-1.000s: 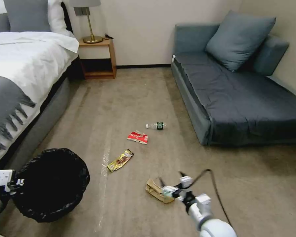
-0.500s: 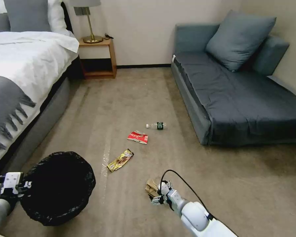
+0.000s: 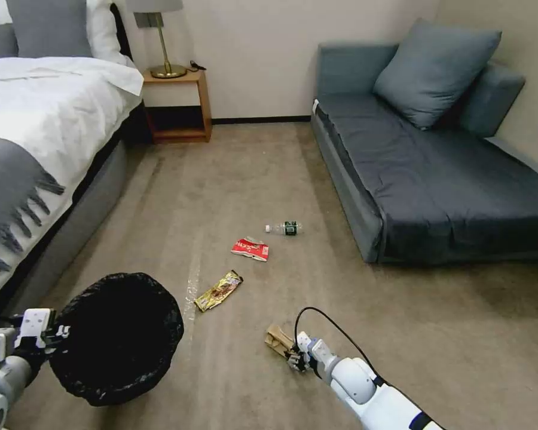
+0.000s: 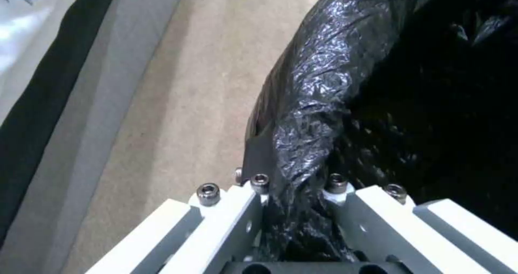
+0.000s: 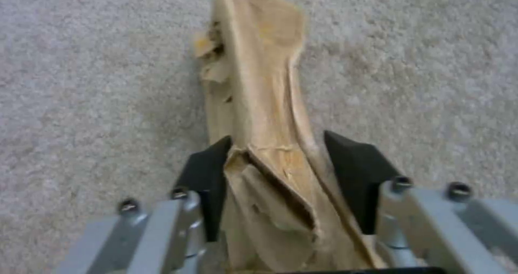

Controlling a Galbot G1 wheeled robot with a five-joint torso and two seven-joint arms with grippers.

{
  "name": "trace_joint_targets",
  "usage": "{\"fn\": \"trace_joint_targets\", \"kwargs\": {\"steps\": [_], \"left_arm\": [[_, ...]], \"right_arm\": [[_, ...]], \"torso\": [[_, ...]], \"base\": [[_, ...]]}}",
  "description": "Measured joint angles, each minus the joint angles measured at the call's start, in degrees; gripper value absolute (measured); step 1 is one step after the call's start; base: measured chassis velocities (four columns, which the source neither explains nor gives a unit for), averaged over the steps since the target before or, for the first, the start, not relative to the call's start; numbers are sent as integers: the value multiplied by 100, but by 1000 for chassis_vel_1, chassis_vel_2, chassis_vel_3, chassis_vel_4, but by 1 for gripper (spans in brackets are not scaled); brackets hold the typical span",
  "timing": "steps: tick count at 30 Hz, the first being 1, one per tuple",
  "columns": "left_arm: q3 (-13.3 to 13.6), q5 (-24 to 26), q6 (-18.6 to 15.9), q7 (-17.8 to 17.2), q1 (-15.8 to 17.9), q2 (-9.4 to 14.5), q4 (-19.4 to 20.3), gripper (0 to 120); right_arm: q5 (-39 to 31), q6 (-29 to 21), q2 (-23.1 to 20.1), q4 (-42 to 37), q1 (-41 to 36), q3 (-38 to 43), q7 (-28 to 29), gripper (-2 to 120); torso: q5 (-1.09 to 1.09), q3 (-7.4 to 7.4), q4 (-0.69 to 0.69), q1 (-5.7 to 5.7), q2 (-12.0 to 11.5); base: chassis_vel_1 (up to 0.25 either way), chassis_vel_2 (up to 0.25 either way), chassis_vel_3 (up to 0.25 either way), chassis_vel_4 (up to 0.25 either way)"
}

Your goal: Pick up the trash bin, then pick up the garbage on the floor and place it into the trash bin.

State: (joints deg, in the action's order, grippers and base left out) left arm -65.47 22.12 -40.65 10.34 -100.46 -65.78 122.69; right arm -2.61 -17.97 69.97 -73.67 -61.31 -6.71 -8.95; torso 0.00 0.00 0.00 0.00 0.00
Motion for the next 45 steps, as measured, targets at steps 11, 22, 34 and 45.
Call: {"fn": "trace_joint_targets", "kwargs": {"steps": [11,22,34,45], "left_arm": [[-5,-119,52,43,-121,-157,123,3],[20,-151,85,52,-152,-196,124,3],[87,-268,85,89,-190,-380,282,3],[161,-360,85,169,-188,-442,314,3]], "right_arm": [[-88,116,-69,-357,-209,180,42,0],[-1657,35,-397,-3051,-713,467,420,0],[-1548,1298,154,-3514,276,-1903,-3,0],[-1145,1546,1114,-2279,946,-2408,541,0]], "torso": [[0,0,0,0,0],[-1,0,-1,0,0],[-1,0,2,0,1],[-1,0,1,0,0]], "base": [[0,0,0,0],[0,0,0,0],[0,0,0,0],[0,0,0,0]]}}
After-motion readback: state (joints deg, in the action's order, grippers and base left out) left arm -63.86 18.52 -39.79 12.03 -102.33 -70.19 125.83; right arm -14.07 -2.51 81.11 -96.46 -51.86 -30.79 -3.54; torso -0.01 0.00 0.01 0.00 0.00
